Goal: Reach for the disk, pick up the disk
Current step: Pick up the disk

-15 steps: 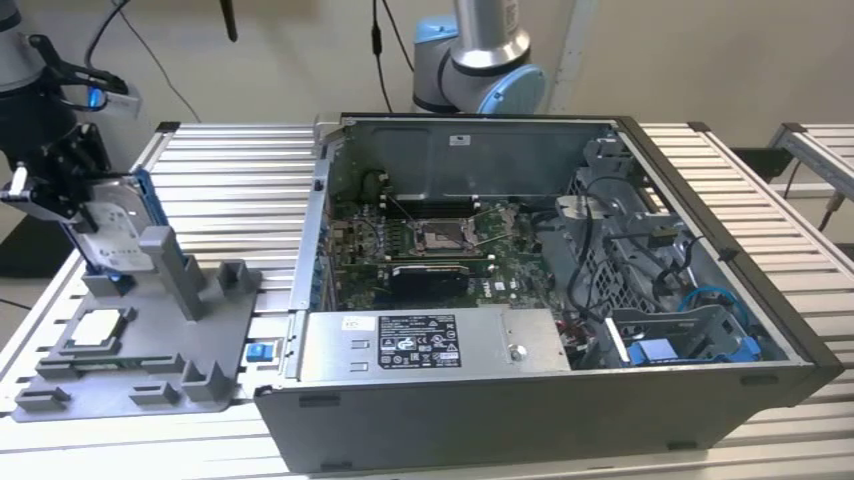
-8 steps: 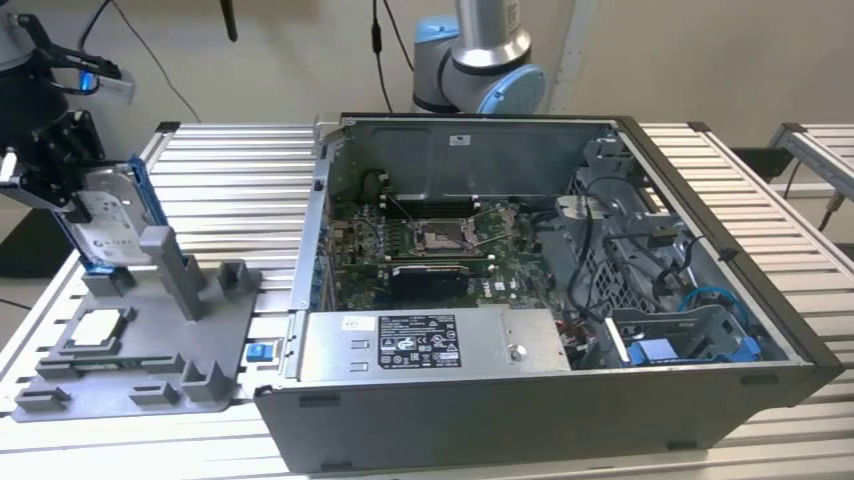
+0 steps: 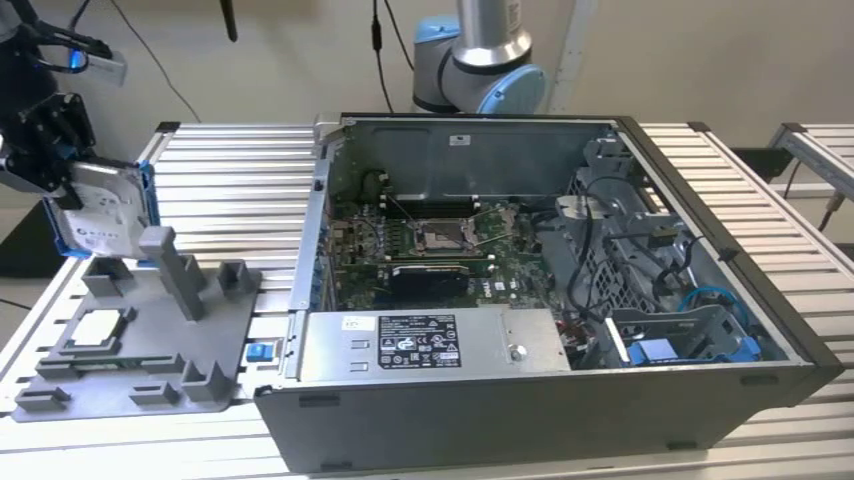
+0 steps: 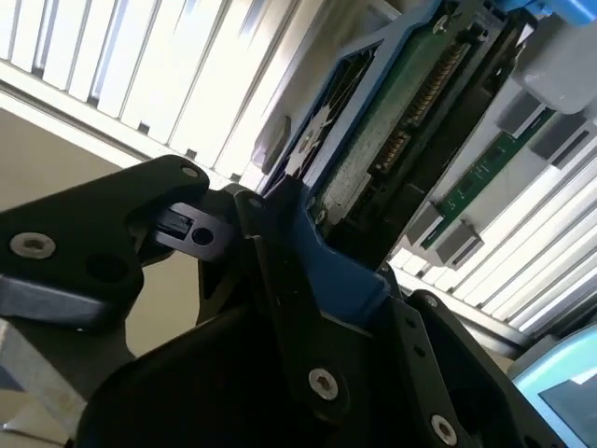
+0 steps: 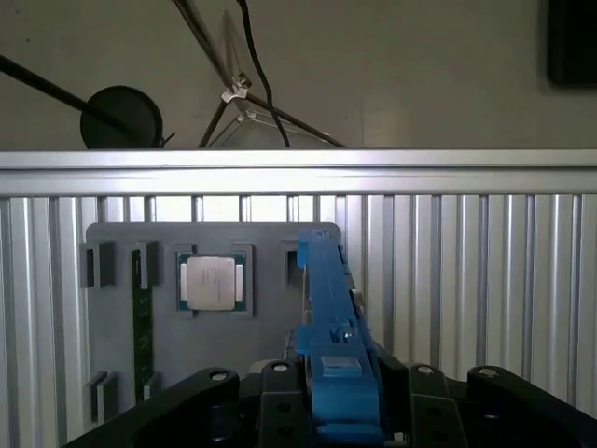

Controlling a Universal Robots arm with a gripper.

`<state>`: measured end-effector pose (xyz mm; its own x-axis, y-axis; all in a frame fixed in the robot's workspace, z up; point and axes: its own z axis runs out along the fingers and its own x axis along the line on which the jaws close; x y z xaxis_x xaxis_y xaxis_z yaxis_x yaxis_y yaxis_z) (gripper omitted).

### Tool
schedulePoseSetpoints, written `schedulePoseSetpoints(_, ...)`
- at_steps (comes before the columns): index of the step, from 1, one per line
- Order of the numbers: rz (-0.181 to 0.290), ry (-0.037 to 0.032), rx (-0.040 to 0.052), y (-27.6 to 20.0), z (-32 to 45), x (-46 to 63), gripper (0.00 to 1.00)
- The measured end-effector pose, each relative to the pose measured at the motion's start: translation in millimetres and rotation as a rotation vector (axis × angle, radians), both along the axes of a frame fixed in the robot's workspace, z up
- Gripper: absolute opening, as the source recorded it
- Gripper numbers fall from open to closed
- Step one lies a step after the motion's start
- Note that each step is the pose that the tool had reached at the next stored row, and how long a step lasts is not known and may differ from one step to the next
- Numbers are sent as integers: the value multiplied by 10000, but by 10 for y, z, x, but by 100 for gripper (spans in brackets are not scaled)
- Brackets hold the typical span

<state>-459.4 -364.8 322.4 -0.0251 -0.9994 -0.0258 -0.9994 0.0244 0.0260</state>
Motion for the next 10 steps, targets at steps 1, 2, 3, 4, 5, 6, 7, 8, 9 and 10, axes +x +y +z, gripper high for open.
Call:
schedulePoseSetpoints(1, -1, 0, 0, 0, 22, 0, 0)
schedulePoseSetpoints(2, 0, 0, 0, 0, 40, 0, 0)
schedulePoseSetpoints(3, 0, 1, 0, 0, 60, 0, 0)
schedulePoseSetpoints(4, 0, 1, 0, 0, 80, 0, 0)
schedulePoseSetpoints(5, 0, 0, 0, 0, 99, 0, 0)
schedulePoseSetpoints(6, 0, 0, 0, 0, 121, 0, 0)
schedulePoseSetpoints(7, 0, 0, 0, 0, 141, -1, 0)
schedulePoseSetpoints(8, 1, 0, 0, 0, 158, -2, 0)
schedulePoseSetpoints(9, 2, 0, 0, -1, 173, -3, 0)
schedulePoseSetpoints(10, 1, -5, -1, 0, 183, -7, 0)
